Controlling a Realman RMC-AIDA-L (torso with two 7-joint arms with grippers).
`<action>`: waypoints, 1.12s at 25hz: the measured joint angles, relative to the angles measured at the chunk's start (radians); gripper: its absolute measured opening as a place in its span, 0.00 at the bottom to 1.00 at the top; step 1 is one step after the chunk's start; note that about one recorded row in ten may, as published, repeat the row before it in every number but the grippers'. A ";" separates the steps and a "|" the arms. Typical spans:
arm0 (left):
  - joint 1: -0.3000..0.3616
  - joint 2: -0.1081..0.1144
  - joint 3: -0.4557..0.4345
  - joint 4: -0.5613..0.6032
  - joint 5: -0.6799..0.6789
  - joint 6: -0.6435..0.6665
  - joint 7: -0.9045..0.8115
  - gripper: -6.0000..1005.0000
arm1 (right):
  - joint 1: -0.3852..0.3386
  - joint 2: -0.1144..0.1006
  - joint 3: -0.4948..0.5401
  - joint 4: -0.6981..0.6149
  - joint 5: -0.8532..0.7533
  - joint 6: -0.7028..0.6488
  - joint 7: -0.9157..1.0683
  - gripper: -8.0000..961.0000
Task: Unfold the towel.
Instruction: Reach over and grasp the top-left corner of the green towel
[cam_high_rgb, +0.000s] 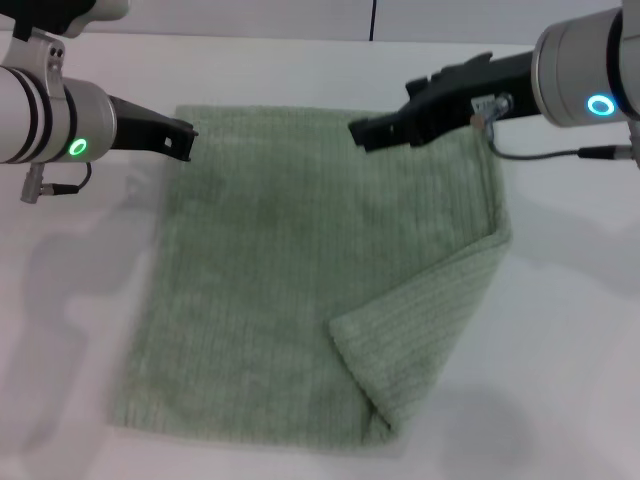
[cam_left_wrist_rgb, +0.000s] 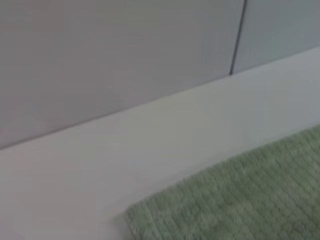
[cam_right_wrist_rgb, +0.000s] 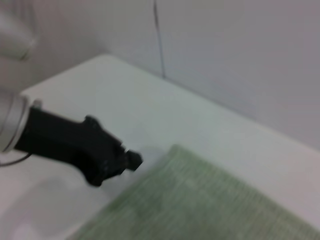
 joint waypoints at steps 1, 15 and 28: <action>-0.006 0.001 -0.003 0.005 -0.001 -0.008 0.001 0.01 | 0.010 0.002 0.003 0.003 0.000 0.036 0.006 0.83; -0.056 0.001 -0.033 0.069 0.015 -0.032 0.002 0.02 | 0.102 0.007 -0.110 -0.167 -0.021 0.218 0.070 0.83; -0.086 0.002 -0.035 0.105 0.015 -0.048 0.004 0.02 | 0.156 0.012 -0.213 -0.316 0.020 0.164 0.067 0.83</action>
